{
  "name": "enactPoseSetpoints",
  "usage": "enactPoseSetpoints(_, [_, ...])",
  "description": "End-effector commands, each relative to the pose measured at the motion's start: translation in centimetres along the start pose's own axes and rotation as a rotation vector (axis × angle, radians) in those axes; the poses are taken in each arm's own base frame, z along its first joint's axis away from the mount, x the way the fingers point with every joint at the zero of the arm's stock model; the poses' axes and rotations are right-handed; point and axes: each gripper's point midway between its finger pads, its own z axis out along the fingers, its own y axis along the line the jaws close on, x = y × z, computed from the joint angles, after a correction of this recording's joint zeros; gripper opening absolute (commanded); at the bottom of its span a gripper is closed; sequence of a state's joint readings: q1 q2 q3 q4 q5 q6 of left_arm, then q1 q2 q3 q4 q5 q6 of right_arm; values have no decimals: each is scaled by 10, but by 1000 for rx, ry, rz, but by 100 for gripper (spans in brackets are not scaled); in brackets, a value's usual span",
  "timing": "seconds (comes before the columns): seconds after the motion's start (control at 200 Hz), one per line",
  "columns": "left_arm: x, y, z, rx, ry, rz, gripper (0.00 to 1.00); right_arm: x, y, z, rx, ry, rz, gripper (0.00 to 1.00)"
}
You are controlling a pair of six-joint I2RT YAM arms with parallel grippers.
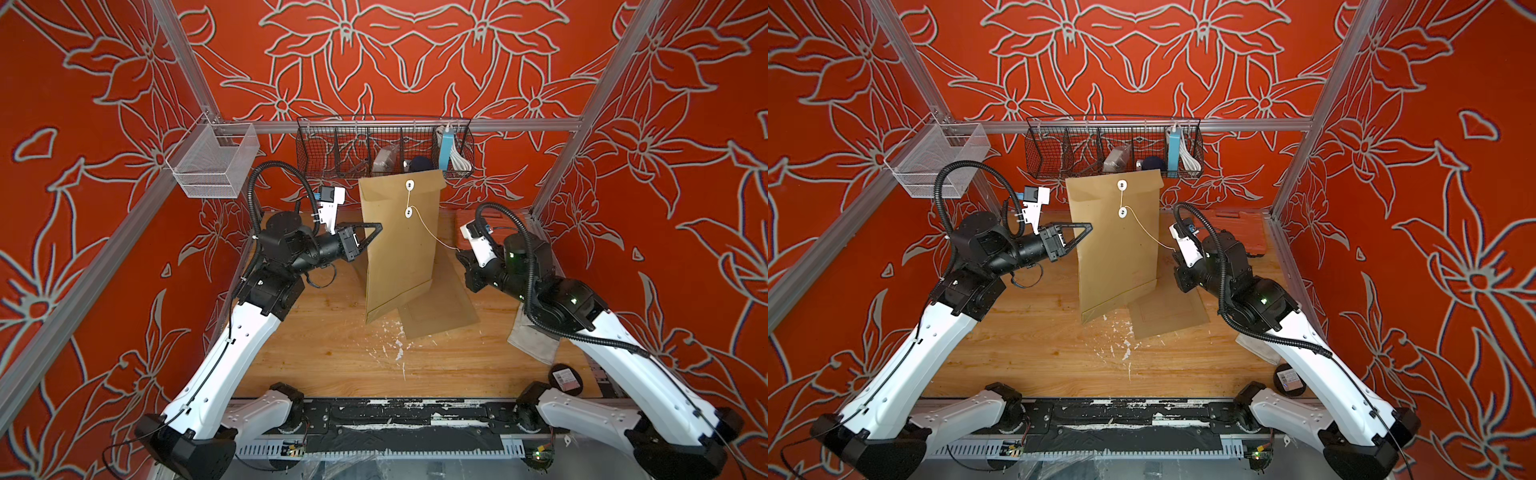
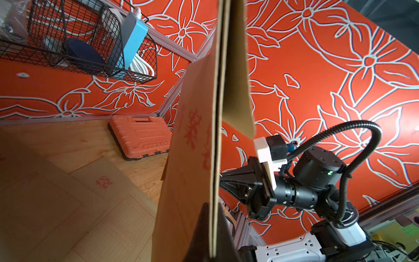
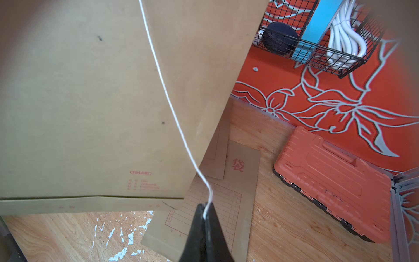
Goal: Open the file bag
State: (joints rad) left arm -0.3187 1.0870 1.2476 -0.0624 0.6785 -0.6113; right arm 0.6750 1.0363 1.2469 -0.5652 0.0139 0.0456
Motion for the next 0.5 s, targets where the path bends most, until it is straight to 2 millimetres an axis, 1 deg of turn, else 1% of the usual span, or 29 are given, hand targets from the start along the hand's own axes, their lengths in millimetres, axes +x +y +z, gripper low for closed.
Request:
enactPoseSetpoints(0.0, [-21,-24,-6,77,-51,43,0,11,7,1,-34,29,-25,0])
enactPoseSetpoints(0.27, [-27,-28,-12,79,-67,48,0,26,10,5,-47,66,-36,0])
enactPoseSetpoints(0.495, [-30,-27,-14,76,-77,49,0,31,14,7,-70,79,-37,0])
